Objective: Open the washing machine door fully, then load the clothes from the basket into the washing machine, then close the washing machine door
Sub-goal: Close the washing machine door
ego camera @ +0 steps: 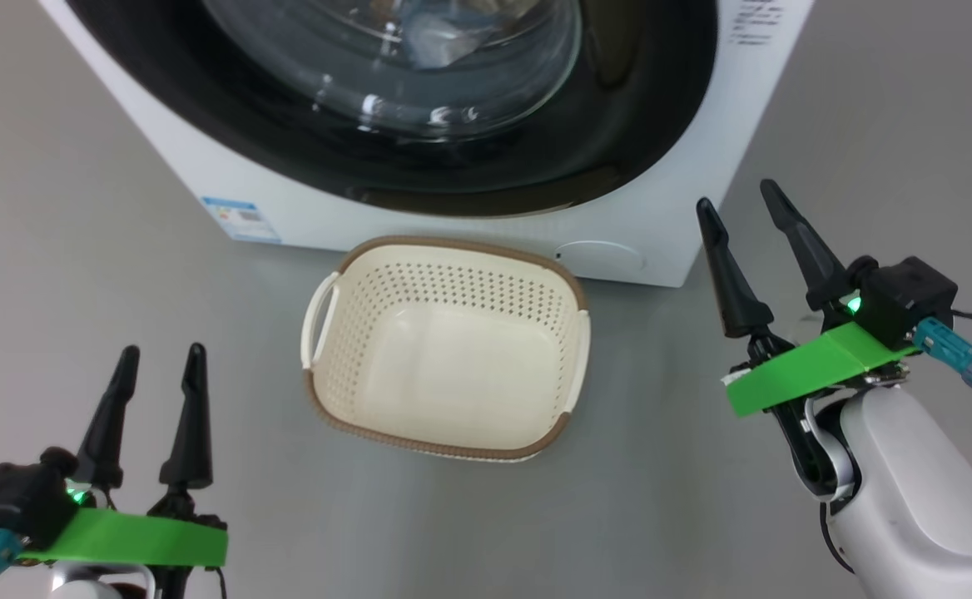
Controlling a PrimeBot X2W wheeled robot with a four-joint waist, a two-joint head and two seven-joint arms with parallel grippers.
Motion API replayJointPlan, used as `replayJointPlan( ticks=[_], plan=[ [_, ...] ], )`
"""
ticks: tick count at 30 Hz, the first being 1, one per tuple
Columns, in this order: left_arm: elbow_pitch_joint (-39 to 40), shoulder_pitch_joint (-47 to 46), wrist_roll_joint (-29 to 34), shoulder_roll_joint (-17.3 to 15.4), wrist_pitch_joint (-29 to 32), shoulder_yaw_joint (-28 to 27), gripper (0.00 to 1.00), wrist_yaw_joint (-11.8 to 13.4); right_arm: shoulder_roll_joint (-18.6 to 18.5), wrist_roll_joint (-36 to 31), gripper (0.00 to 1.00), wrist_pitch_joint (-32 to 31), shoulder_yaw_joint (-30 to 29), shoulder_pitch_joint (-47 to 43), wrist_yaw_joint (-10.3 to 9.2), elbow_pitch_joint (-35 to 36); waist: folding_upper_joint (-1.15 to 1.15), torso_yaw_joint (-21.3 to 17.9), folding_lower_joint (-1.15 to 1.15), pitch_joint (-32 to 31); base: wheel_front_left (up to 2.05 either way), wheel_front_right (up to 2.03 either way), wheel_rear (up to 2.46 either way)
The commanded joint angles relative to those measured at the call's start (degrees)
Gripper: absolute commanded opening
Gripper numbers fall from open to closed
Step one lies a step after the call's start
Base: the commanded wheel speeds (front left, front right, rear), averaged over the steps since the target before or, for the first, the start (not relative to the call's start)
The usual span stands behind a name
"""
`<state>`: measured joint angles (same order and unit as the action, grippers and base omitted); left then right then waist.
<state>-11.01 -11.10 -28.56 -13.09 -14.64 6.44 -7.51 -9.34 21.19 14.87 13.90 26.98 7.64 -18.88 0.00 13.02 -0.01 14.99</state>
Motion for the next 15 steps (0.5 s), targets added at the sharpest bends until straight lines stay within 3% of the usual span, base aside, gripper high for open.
replayJointPlan(
  ticks=[1,15],
  plan=[
    [0.84,0.24,0.66,-2.09,-0.36,-2.65,1.00,0.02,0.66,0.51,1.00,0.13,0.30,-1.34,-0.15,1.67,0.00,-2.57,0.01,-2.35,0.00,0.00,0.00],
    [0.34,3.13,1.24,-2.88,-0.36,-5.16,1.00,0.02,0.77,0.31,1.00,0.13,-2.21,-7.65,-0.15,2.49,0.00,-7.80,0.01,-5.83,0.00,0.00,0.00]
  ],
)
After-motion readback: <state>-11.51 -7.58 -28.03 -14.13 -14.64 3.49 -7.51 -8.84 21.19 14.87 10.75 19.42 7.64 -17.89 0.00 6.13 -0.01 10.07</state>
